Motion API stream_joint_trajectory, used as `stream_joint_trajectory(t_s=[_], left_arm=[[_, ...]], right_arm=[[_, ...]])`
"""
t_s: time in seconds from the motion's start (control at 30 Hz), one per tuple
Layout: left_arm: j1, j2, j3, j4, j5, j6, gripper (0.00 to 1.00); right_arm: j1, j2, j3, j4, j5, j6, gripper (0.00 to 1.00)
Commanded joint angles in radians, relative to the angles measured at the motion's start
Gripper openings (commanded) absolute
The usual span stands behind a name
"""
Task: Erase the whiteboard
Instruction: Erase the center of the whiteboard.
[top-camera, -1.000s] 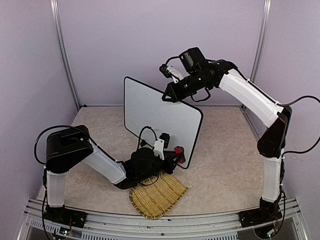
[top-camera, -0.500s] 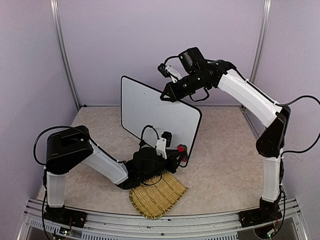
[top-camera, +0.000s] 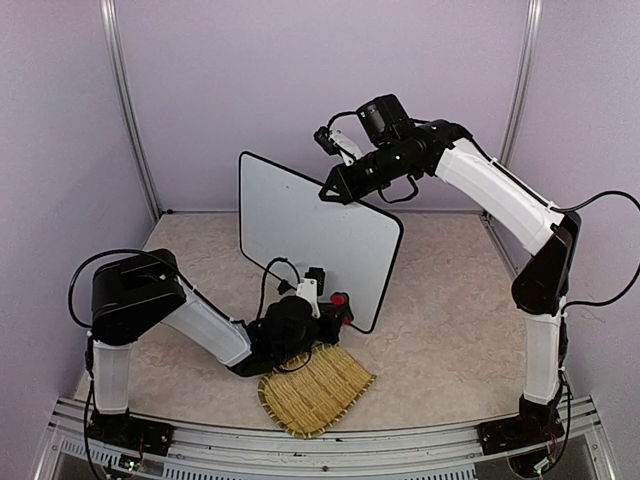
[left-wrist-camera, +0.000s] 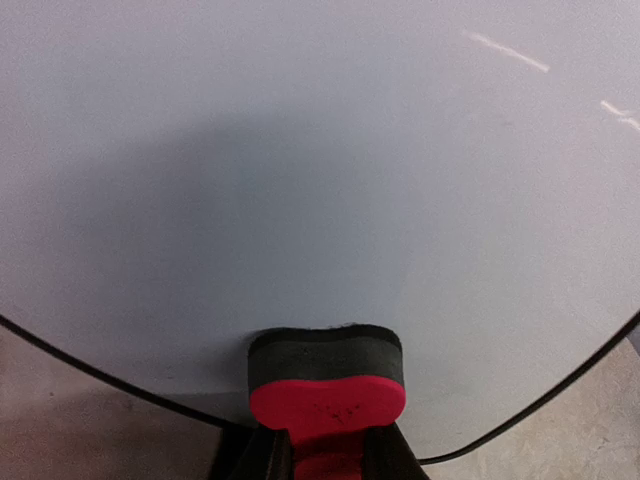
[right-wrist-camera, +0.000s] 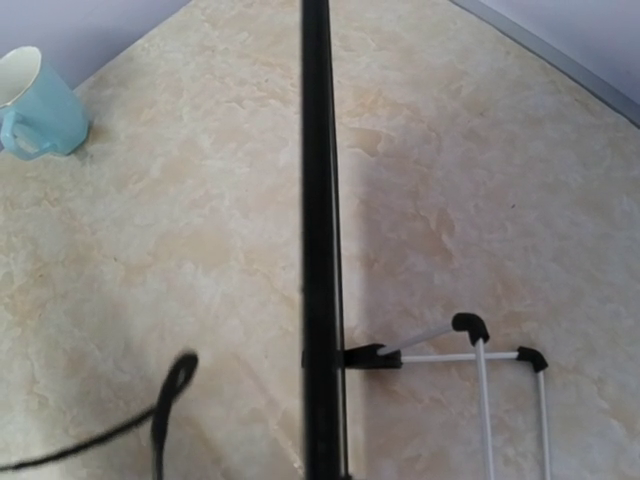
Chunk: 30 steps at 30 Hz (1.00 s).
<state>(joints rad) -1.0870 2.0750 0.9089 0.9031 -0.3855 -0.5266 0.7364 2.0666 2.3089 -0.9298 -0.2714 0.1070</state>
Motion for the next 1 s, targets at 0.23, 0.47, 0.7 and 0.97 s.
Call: stream_joint_trajectory(t_s=[0.23,0.47,0.7,0.97], left_arm=[[0.179,-0.037,-0.050,-0.068,-0.092,-0.034,0.19],[0.146,-0.034,-0.042,0.097,0.100,0.048,0.20],[0.038,-0.023,0.044,0.035,0.065,0.232,0.20],[0.002,-0.040,-0.024,0.162,0.088,0.275,0.20]], right_arm=[[0.025,0.081,-0.037,-0.111,-0.051,0.080,0.00],[0.024,0.090,-0.031,-0.110,-0.051,0.081,0.00],[0.021,0.090,-0.030,-0.110,-0.054,0.080,0.00],[0.021,0.085,-0.031,-0.109,-0.057,0.082,0.00]])
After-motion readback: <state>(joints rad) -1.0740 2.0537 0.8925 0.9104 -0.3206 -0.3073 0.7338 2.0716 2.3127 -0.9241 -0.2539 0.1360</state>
